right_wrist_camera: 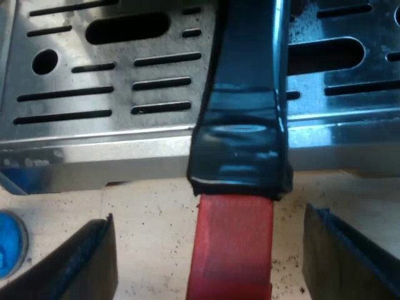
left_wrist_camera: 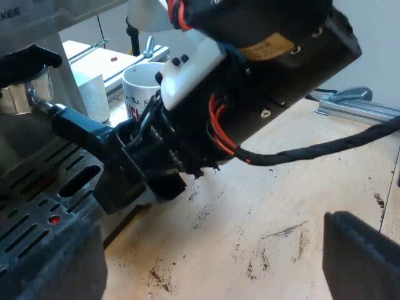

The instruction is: Grind coffee beans and then tamp

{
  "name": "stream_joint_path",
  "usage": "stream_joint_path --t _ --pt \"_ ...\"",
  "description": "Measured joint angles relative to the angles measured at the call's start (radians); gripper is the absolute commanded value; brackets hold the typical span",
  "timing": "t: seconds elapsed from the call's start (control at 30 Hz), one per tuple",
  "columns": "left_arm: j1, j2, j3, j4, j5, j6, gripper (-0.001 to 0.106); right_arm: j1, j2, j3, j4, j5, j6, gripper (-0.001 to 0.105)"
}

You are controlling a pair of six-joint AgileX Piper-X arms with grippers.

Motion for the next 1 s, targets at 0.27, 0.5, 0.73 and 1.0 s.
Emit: stream_joint_path --t 0.27,0.5,0.73,1.0 --pt "0.0 0.0 0.0 0.0 0.0 0.0 0.073 -0.03 0.0 0.032 -0.023 0.004 -0.003 0.064" --pt "0.0 0.0 0.0 0.0 0.0 0.0 0.073 -0.03 0.0 0.032 -0.046 0.0 -0.028 0.047" --pt "0.0 0.0 0.0 0.0 0.0 0.0 0.073 -0.03 0.0 0.032 -0.043 -0.006 -0.104 0.007" --pt "0.0 0.0 0.0 0.0 0.0 0.0 0.073 -0.026 -0.004 0.036 -0.009 0.011 -0.115 0.0"
